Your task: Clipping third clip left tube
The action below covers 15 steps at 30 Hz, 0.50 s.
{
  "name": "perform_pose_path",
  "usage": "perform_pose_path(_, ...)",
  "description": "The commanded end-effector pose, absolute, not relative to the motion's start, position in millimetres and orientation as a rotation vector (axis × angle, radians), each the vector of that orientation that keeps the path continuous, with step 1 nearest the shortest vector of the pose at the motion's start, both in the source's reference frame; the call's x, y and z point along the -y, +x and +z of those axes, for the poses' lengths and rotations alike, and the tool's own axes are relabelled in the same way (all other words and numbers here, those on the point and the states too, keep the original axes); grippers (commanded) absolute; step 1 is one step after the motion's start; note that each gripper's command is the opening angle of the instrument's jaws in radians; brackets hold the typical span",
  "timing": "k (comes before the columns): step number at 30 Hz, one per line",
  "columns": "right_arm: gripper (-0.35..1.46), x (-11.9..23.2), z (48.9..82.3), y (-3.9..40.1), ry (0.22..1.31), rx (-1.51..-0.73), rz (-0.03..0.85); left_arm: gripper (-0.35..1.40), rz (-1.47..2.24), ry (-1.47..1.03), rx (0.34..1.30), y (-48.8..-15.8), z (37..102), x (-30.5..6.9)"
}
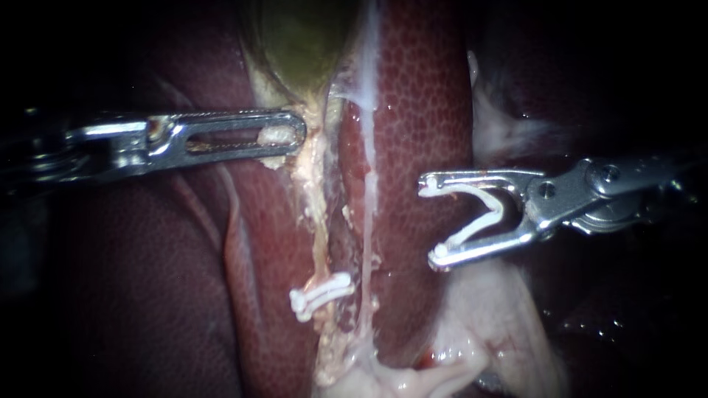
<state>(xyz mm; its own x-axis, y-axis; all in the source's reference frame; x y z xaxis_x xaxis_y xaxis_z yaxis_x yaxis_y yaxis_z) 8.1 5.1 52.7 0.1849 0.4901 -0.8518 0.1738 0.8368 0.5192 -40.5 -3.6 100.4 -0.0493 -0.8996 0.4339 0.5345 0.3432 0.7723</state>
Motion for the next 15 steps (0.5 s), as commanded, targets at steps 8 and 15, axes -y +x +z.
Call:
perform_pose_path(8,0.6,-5.1,52.7,8.1,0.582,-1.389,0.242,-0.21,-1.221,0.431,1.089,-40.0,100.1,3.7)
perform_pose_path(15,0.6,-5.2,52.7,8.1,0.582,-1.389,0.243,-0.2,-1.22,0.445,1.087,-38.8,98.5,3.1)
